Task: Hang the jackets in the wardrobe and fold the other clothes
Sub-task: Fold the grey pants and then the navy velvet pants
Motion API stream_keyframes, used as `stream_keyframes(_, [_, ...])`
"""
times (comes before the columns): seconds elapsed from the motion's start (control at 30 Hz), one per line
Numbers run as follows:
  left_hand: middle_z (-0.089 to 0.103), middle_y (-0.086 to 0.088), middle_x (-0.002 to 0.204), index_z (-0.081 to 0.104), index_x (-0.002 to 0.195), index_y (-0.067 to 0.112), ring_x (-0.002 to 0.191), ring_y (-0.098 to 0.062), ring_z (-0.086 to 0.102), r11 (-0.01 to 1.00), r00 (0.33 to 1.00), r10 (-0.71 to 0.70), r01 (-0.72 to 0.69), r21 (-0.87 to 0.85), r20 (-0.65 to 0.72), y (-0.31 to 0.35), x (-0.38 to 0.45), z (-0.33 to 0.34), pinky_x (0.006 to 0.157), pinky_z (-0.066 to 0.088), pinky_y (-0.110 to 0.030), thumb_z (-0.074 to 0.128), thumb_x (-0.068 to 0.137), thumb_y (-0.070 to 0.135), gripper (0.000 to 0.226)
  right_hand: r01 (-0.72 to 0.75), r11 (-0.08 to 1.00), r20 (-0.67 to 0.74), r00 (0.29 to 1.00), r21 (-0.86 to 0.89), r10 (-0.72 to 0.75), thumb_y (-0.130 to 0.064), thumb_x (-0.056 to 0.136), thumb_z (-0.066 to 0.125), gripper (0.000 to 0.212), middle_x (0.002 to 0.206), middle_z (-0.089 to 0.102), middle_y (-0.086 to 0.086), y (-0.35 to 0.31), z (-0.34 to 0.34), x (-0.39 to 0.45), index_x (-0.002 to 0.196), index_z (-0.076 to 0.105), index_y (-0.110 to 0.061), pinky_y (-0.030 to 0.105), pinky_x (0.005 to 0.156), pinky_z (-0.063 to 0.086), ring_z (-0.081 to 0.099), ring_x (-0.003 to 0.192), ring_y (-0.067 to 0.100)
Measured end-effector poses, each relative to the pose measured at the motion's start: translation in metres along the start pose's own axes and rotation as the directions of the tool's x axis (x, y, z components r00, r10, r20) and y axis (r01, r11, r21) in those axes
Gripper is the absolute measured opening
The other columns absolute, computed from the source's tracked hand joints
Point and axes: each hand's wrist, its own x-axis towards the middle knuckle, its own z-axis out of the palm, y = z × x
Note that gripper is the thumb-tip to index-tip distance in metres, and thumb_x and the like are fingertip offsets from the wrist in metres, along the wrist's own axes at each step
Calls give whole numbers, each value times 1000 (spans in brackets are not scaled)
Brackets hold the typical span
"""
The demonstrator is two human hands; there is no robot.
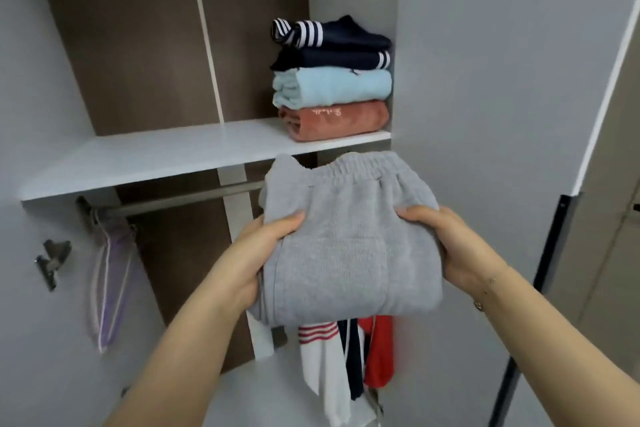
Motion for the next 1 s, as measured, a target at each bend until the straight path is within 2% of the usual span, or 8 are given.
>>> stream_keyframes(0.17, [76, -5, 97, 70, 112, 14, 91, -23, 72, 982, 980, 189, -190, 0, -62, 97, 76, 12, 79, 55, -35, 73, 80, 26, 34, 156, 987, 102, 983, -46, -151, -24, 82, 69, 32, 109, 73, 7, -100, 5, 118, 112, 72, -14, 30, 66, 59, 71, 98, 23])
stream_keyframes(0.43, [76, -3, 81, 69, 101, 16, 70, -20, 74, 853, 849, 522, -521, 29, -87, 292, 202, 37, 50, 57, -31, 66, 89, 21, 14, 439, 895, 235, 880, -78, -412, -20, 83, 65, 21, 96, 75, 4, -294, 15, 288, 103, 72, -15, 31, 66, 58, 73, 87, 20])
stream_keyframes(0.53, [74, -4, 73, 68, 89, 11, 59, -20, 72, 846, 842, 532, -532, 21, -95, 354, 255, 48, 50, 55, -27, 60, 91, 16, 9, 502, 821, 131, 864, -271, -486, -34, 83, 70, 43, 110, 71, 5, -349, 24, 351, 119, 62, -12, 35, 80, 57, 69, 97, 23])
stream_keyframes(0.6, [72, -5, 64, 66, 82, 8, 49, -19, 68, 854, 849, 521, -519, 45, -88, 375, 295, 55, 43, 52, -24, 57, 92, 11, 14, 488, 678, -37, 797, -550, -603, -42, 78, 76, 65, 119, 64, 9, -370, 24, 395, 127, 52, -7, 33, 83, 51, 63, 102, 26])
stream_keyframes(0.67, [68, -6, 55, 63, 75, 7, 42, -19, 65, 887, 885, 460, -454, 85, -72, 378, 336, 60, 37, 48, -23, 55, 92, 9, 19, 354, 475, -68, 742, -805, -668, -41, 81, 73, 71, 132, 56, 14, -377, 19, 430, 136, 46, -4, 30, 85, 42, 57, 114, 31])
stream_keyframes(0.77, [63, -7, 48, 58, 70, 6, 50, -22, 64, 941, 949, 311, -301, 157, -46, 353, 387, 57, 40, 49, -26, 53, 94, 9, 24, 124, 189, 8, 854, -974, -519, -38, 87, 66, 54, 133, 58, 13, -361, 12, 465, 131, 56, -8, 31, 96, 44, 56, 118, 30])
stream_keyframes(0.87, [54, -7, 35, 49, 69, 2, 30, -15, 55, 956, 961, 255, -233, 180, -109, 329, 419, 46, 27, 40, -19, 44, 99, 15, 34, 67, -44, 77, 960, -997, -271, -29, 94, 57, 40, 132, 59, 10, -328, 16, 486, 129, 58, -8, 40, 105, 43, 56, 119, 29])
stream_keyframes(1.0, [57, 3, 38, 53, 74, 8, 31, -8, 55, 939, 944, 321, -308, 152, -71, 323, 429, 26, 31, 43, -17, 42, 101, 14, 30, 47, -145, 76, 978, -988, -196, -30, 103, 43, 51, 154, 35, 11, -309, 24, 495, 149, 33, -11, 41, 111, 27, 35, 140, 32])
